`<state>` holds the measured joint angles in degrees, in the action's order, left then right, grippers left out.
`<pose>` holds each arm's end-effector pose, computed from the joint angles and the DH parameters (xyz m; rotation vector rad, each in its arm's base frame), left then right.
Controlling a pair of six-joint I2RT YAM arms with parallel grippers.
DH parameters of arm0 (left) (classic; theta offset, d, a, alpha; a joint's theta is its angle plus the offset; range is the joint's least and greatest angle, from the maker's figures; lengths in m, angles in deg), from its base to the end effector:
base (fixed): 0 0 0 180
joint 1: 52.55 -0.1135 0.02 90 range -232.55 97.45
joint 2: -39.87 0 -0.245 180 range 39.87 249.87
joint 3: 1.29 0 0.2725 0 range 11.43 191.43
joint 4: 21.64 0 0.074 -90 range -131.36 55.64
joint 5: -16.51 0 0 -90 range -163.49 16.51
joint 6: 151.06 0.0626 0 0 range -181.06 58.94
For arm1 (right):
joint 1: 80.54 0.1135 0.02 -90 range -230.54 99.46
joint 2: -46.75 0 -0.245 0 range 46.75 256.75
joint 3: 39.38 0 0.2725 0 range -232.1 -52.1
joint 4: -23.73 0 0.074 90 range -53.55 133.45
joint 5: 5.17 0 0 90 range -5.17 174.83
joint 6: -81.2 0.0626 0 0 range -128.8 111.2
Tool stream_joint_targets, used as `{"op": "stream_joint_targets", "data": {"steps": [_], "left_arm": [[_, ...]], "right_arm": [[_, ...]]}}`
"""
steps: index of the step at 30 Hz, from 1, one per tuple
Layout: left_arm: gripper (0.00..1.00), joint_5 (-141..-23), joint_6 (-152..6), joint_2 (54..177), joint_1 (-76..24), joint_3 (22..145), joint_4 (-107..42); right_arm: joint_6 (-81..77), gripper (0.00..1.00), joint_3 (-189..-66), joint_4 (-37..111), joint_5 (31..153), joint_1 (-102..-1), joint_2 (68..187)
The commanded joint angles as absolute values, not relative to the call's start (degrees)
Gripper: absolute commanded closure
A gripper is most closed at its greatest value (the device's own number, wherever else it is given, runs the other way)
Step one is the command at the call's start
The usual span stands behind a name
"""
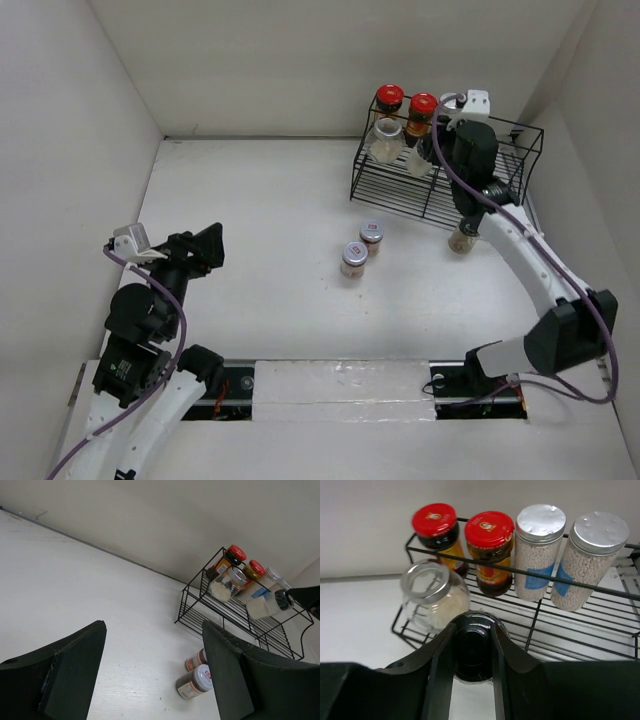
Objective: Organize the condiment bottles
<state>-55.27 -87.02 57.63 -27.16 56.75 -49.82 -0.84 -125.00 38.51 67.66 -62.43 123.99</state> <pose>0.1214 -0.0359 0.3924 -0.2774 1.3627 -0.5340 0.3559 0.0970 0.3772 0.0765 1.6766 0.0908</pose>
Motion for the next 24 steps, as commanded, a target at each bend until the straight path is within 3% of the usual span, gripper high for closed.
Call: {"op": "stream_joint_targets", "data": {"steps": [1,6,11,12,14,15,19,24], "left_arm": [[0.27,-55.30,-86.29,56.84,-27.24,56.34,-48.06],[0.27,-55.30,-86.29,56.84,-27.24,56.34,-48.07],[0.27,-55.30,-86.29,56.84,-27.24,56.34,-47.54],[0.27,-55.30,-86.29,57.36,-27.24,56.34,-47.54],[0.27,-55.30,-86.29,57.36,-27.24,56.34,-47.54],[0.27,-55.30,-86.29,57.88,-27.24,56.34,-47.54],[0.27,-55.30,-86.29,57.89,-27.24,56.34,-47.54],[0.27,-55.91,-86.29,57.28,-27.24,56.34,-47.54]], "right_arm": [[-2.99,0.85,-133.19,32.93,72.25,-65.68,130.22],[-3.00,0.85,-137.18,33.46,74.37,-67.79,137.10],[-3.00,0.72,-137.18,33.46,76.73,-68.32,140.26],[-3.00,0.58,-137.18,33.46,76.74,-68.32,140.27],[-3.00,0.42,-136.56,33.98,76.74,-67.80,139.57],[-3.00,0.29,-135.95,33.99,76.74,-67.79,138.35],[-3.00,0.12,-134.02,35.21,74.99,-67.18,133.34],[0.50,0.18,-119.37,33.56,64.11,-66.56,120.17]]}}
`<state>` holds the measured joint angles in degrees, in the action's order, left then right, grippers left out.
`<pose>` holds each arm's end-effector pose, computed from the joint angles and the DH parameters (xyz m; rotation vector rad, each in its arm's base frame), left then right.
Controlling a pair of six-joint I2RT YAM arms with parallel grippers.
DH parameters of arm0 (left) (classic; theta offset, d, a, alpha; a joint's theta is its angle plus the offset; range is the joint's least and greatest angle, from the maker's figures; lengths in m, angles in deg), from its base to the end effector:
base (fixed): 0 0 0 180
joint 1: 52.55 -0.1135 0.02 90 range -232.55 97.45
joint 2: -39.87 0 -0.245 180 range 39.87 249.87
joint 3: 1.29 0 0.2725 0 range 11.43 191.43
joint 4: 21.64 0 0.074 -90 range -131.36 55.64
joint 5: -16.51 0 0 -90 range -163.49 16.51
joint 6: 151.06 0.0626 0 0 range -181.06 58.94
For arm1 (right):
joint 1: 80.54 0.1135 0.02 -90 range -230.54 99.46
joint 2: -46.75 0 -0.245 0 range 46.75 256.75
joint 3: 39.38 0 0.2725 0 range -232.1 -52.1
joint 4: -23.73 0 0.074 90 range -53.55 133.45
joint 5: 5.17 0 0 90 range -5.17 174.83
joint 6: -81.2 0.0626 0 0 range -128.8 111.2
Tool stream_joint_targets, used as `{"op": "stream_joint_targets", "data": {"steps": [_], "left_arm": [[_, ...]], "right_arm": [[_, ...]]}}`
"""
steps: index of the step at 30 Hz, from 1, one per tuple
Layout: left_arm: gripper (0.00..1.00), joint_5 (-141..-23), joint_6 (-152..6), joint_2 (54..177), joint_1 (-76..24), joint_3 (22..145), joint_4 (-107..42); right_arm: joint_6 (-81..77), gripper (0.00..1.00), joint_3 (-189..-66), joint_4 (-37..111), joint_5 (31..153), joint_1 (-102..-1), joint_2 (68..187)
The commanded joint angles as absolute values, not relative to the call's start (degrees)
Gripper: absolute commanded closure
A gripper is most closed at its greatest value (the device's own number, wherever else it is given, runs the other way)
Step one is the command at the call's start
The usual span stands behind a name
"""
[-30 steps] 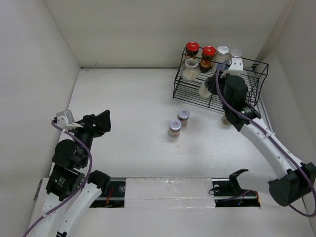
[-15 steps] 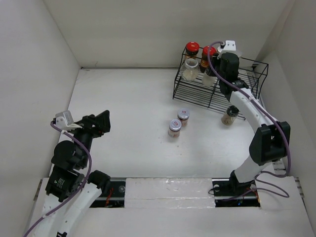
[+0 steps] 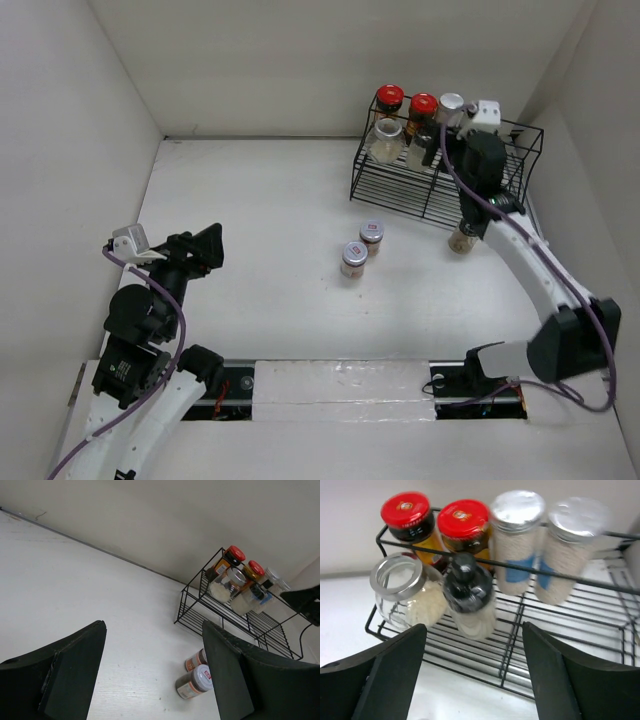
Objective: Organize the condiment bottles
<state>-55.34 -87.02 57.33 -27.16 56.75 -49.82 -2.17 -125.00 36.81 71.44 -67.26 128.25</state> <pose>0.1200 -0.0354 0.3929 -0.2768 1.3578 -0.5368 0.3818 0.0752 0.3544 0.0723 1.7217 0.0551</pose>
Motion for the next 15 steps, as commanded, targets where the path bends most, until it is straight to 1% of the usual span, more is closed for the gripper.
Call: {"op": "stream_joint_targets", "data": {"steps": [1,2,4,5,6,8,11,15], "left_arm": [[0.27,-55.91,-86.29,57.27,-27.24,56.34,-47.54],[0.27,-56.52,-86.29,57.27,-27.24,56.34,-47.54],[0.27,-57.40,-86.29,57.27,-27.24,56.34,-47.54],[0.27,-57.41,-86.29,57.27,-27.24,56.34,-47.54],[0.27,-58.54,-86.29,57.27,-27.24,56.34,-47.54],[0.27,-59.08,-86.29,57.27,-27.24,56.34,-46.84],[0.27,-59.60,-86.29,57.27,-27.24,56.34,-46.84],[0.27,-60.13,-86.29,56.75,-27.24,56.34,-46.84]], "right_arm": [[3.30,0.20,-111.42,32.59,62.00,-66.56,114.57],[4.54,0.25,-107.42,31.71,58.58,-66.56,111.82],[6.74,0.29,-100.21,30.65,55.57,-67.08,106.98],[7.80,0.32,-94.43,30.65,54.51,-67.70,103.39],[8.68,0.34,-91.85,30.65,53.63,-68.49,101.96],[10.35,0.35,-86.06,30.65,55.63,-72.09,98.72],[11.06,0.35,-83.30,30.12,58.63,-75.96,98.08],[8.26,0.32,-86.18,30.12,65.21,-79.48,104.30]]}}
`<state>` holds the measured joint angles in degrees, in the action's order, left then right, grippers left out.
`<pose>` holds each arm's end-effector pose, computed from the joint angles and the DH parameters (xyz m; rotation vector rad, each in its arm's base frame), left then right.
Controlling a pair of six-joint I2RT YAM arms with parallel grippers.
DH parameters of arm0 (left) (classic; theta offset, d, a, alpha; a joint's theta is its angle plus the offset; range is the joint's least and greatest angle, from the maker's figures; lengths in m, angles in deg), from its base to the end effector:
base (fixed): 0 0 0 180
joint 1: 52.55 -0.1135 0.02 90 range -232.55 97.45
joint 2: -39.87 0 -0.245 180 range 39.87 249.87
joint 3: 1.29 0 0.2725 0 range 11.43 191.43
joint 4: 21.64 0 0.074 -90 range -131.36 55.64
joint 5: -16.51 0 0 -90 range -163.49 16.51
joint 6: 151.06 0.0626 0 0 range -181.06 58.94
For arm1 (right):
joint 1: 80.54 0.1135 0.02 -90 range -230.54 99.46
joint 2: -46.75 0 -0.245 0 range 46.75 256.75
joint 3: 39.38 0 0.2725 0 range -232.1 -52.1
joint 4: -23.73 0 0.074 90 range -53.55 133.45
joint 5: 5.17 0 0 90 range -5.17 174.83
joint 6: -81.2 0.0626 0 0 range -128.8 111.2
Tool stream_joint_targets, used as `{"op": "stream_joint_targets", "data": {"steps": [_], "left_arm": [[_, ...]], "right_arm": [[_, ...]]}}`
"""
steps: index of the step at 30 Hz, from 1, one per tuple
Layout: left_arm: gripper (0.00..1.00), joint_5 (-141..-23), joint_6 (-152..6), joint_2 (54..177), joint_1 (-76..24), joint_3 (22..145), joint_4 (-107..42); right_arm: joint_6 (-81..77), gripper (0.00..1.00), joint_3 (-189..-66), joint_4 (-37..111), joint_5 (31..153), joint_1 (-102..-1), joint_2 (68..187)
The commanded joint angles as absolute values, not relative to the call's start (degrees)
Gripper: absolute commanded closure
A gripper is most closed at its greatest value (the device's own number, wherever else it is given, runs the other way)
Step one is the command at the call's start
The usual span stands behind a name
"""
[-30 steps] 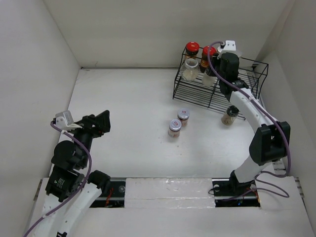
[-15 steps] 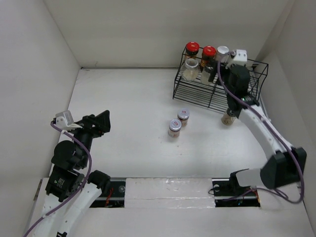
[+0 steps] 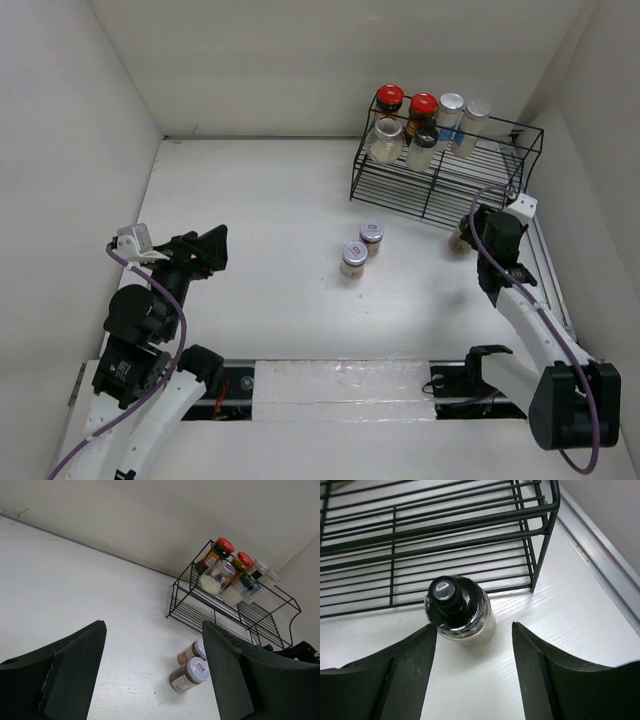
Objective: Organize the condiment bottles
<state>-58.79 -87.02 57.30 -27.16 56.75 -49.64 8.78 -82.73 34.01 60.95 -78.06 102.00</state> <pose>0.1192 -0.0390 0.3936 -0.2265 1.3630 -0.5793 0.2694 -0.0137 0.2091 0.5195 1.8558 -0.1739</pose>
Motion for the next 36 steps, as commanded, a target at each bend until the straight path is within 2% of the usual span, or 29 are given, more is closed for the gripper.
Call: {"op": "stream_joint_targets", "data": {"steps": [1,9,12,14,15,18,22,27,31,36], "left_arm": [[0.27,-60.13,-86.29,56.75,-27.24,56.34,-46.84],[0.27,-59.52,-86.29,56.22,-27.24,56.34,-47.36],[0.27,-59.52,-86.29,56.84,-27.24,56.34,-47.36],[0.27,-60.04,-86.29,56.84,-27.24,56.34,-47.36],[0.27,-60.04,-86.29,57.36,-27.24,56.34,-47.36],[0.27,-60.04,-86.29,57.36,-27.24,56.34,-47.36],[0.27,-60.04,-86.29,57.36,-27.24,56.34,-46.84],[0.27,-60.04,-86.29,57.88,-27.24,56.34,-46.84],[0.27,-60.04,-86.29,58.42,-27.24,56.34,-46.84],[0.27,-59.52,-86.29,58.42,-27.24,56.34,-47.36]], "right_arm": [[7.64,0.32,-86.90,30.12,65.92,-80.09,105.54],[6.84,0.32,-89.54,25.11,66.72,-81.85,112.75],[6.84,0.36,-90.24,23.36,66.20,-81.86,115.74],[6.32,0.43,-90.24,22.03,66.19,-81.86,116.27],[6.32,0.52,-90.24,22.03,66.19,-81.86,116.28],[6.84,0.69,-89.72,22.03,64.18,-80.37,115.06],[7.98,0.80,-87.69,23.08,64.17,-76.94,111.19],[7.99,0.84,-85.94,26.85,61.89,-67.73,101.53],[6.15,0.85,-91.80,28.80,61.27,-64.81,93.53],[3.51,0.85,-101.21,29.59,62.16,-65.50,96.22]]}}
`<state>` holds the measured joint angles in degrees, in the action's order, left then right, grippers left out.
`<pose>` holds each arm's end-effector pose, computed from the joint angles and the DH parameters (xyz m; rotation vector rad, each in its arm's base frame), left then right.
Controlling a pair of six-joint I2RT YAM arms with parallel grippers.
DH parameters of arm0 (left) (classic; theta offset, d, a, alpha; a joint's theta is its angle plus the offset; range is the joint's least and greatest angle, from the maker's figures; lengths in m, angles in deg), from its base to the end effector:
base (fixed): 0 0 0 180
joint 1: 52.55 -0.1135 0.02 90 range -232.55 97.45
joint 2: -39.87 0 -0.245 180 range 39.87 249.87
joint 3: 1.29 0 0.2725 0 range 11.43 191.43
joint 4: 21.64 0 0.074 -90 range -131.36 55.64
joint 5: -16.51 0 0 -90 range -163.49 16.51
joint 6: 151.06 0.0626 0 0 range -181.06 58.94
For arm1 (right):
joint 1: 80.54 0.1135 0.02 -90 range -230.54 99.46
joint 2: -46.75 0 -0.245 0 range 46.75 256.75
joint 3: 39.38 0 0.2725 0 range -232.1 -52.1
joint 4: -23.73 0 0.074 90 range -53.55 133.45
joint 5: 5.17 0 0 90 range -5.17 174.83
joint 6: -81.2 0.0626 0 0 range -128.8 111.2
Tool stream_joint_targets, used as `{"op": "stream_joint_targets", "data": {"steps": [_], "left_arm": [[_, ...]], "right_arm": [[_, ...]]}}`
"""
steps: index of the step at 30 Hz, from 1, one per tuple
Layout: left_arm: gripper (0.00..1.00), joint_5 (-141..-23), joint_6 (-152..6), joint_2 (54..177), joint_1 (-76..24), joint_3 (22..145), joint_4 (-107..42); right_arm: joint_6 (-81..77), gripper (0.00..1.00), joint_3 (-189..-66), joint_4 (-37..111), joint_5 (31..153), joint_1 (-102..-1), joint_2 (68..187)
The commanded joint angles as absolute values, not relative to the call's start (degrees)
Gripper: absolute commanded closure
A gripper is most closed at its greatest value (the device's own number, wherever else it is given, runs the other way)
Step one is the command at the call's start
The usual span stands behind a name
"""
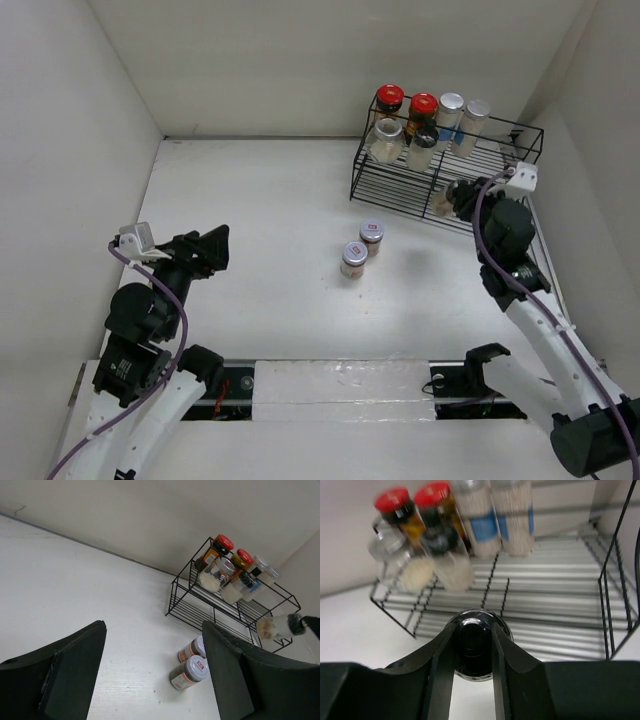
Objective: Organize the condiment bottles
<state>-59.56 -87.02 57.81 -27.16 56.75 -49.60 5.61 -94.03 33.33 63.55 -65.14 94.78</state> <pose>0.1213 -0.0409 0.3928 -0.2146 1.3730 -0.5857 0.2557 0.0469 0.3202 0.2707 1.5974 0.0999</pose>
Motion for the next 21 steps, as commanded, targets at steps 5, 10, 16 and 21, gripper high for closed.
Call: {"op": "stream_joint_targets", "data": {"steps": [5,10,16,21], "left_arm": [[0.27,-58.99,-86.29,58.94,-27.24,56.34,-47.36],[0.27,-58.99,-85.76,58.94,-27.24,56.34,-47.36],[0.27,-58.99,-85.76,58.42,-27.24,56.34,-47.89],[0.27,-58.99,-85.76,58.42,-27.24,56.34,-47.36]], "right_arm": [[2.89,0.85,-110.71,26.00,65.74,-70.85,104.74],[1.31,0.85,-122.93,27.13,68.39,-72.19,118.96],[0.25,0.85,-126.10,27.92,67.86,-72.71,127.08],[0.25,0.83,-124.88,27.92,67.34,-72.71,128.84]]}}
